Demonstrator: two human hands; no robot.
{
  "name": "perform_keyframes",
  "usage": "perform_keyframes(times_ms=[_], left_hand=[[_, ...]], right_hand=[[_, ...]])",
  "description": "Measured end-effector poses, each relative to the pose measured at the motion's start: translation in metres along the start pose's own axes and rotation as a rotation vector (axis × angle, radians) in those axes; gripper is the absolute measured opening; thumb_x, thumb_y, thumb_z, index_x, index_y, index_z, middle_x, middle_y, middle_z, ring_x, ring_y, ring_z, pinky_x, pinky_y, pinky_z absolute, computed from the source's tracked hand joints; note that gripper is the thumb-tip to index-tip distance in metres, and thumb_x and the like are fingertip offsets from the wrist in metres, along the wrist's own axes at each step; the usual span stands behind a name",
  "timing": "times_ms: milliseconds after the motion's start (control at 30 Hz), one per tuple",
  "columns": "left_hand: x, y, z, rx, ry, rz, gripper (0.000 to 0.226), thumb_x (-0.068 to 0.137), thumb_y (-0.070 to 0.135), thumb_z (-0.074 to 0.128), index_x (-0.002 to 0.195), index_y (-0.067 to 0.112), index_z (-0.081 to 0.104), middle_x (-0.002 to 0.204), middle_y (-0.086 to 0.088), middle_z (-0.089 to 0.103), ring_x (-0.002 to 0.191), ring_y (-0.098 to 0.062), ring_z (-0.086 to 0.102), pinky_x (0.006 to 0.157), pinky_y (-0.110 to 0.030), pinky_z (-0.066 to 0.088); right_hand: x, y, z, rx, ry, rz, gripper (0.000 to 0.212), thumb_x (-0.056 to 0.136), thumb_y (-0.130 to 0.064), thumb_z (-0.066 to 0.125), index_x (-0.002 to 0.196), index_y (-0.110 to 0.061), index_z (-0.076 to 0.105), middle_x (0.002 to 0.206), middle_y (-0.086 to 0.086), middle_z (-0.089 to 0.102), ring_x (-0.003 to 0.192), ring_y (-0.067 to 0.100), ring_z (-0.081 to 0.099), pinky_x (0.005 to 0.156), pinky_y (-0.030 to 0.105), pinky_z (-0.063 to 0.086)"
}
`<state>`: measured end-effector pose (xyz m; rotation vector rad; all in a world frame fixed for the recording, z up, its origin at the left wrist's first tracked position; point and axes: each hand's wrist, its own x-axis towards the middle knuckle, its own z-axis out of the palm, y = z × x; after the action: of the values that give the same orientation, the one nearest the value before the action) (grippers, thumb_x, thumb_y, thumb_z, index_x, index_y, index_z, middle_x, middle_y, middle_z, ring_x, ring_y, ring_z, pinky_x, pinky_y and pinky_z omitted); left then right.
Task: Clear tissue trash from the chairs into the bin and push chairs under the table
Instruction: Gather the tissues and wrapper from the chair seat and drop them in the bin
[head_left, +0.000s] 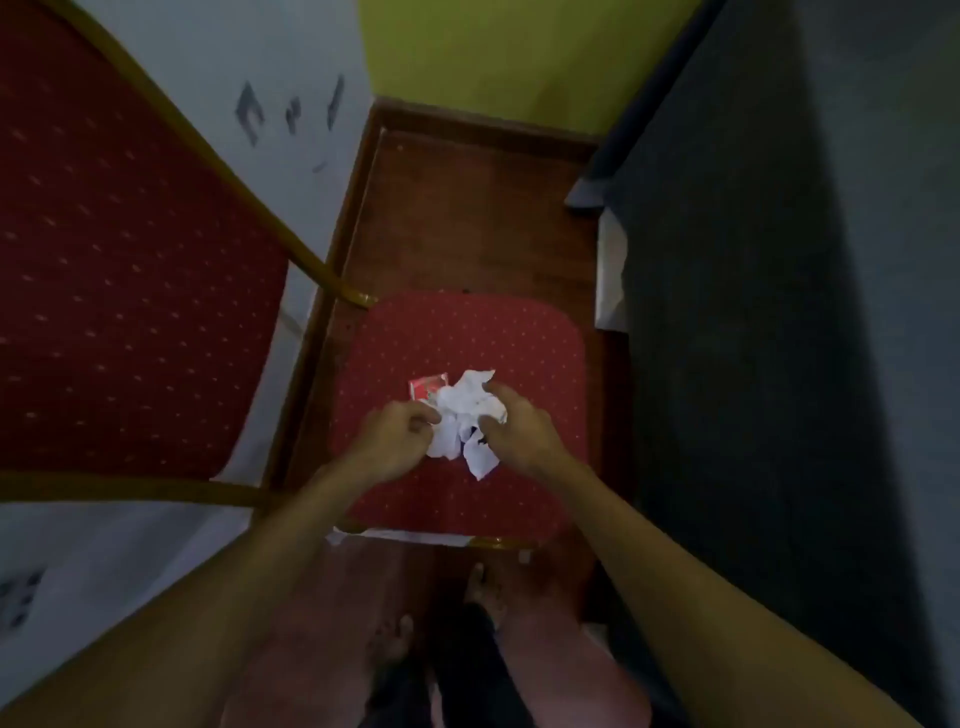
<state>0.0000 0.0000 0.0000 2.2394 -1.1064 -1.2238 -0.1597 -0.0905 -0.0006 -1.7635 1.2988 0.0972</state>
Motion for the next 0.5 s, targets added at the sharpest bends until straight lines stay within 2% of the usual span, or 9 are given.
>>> perform_keyframes(times_ms=[100,200,267,333,400,500], left_hand=[[0.027,-0.019,0.026,-0.118,0.197,-0.12,0.035,0.095,0.012,0.049,0.125,0.017,0.067,0.122,-0.009,0.071,0.106,-0.028,0.066,0.085,-0.028,0.05],[0.05,-0.027,0.045,-0.322,0.369,-0.285,0.034,0.094,0.02,0.055,0.127,0.012,0.06,0.116,-0.01,0.071,0.106,-0.029,0.065,0.087,-0.033,0.05],[0.062,-0.031,0.054,-0.379,0.418,-0.364,0.038,0.093,0.021,0.057,0.129,0.007,0.056,0.12,-0.014,0.068,0.111,-0.031,0.062,0.092,-0.035,0.049],[0.07,-0.035,0.064,-0.35,0.436,-0.397,0.042,0.092,0.02,0.058,0.131,0.004,0.053,0.125,-0.02,0.063,0.117,-0.035,0.058,0.099,-0.042,0.047],[0.074,-0.034,0.071,-0.293,0.46,-0.391,0.049,0.091,0.021,0.061,0.135,0.004,0.048,0.132,-0.022,0.055,0.122,-0.037,0.053,0.103,-0.047,0.043],[0.081,-0.031,0.078,-0.194,0.439,-0.32,0.068,0.09,0.031,0.065,0.148,0.015,0.034,0.14,-0.02,0.042,0.129,-0.037,0.044,0.102,-0.05,0.044]], right_hand=[[0.04,0.014,0.03,0.007,0.076,0.079,0.068,0.089,-0.044,0.067,0.149,-0.022,0.046,0.143,0.02,0.041,0.128,0.034,0.049,0.103,0.038,0.044],[0.056,0.032,0.061,-0.111,0.053,0.144,0.076,0.08,-0.059,0.072,0.145,-0.027,0.048,0.145,0.017,0.029,0.131,0.034,0.039,0.101,0.044,0.047],[0.059,0.046,0.07,-0.201,0.116,0.107,0.06,0.085,-0.051,0.068,0.137,-0.023,0.055,0.14,0.016,0.038,0.128,0.033,0.042,0.093,0.044,0.05],[0.065,0.056,0.069,-0.186,0.188,0.061,0.041,0.094,-0.035,0.056,0.129,-0.014,0.062,0.13,0.016,0.055,0.117,0.032,0.057,0.087,0.042,0.055],[0.068,0.06,0.061,-0.052,0.244,0.102,0.035,0.098,-0.032,0.05,0.118,-0.008,0.066,0.113,0.013,0.068,0.101,0.029,0.067,0.077,0.037,0.056],[0.065,0.064,0.049,0.15,0.325,0.165,0.019,0.096,-0.032,0.056,0.102,-0.015,0.059,0.093,0.001,0.069,0.083,0.019,0.068,0.056,0.026,0.048]])
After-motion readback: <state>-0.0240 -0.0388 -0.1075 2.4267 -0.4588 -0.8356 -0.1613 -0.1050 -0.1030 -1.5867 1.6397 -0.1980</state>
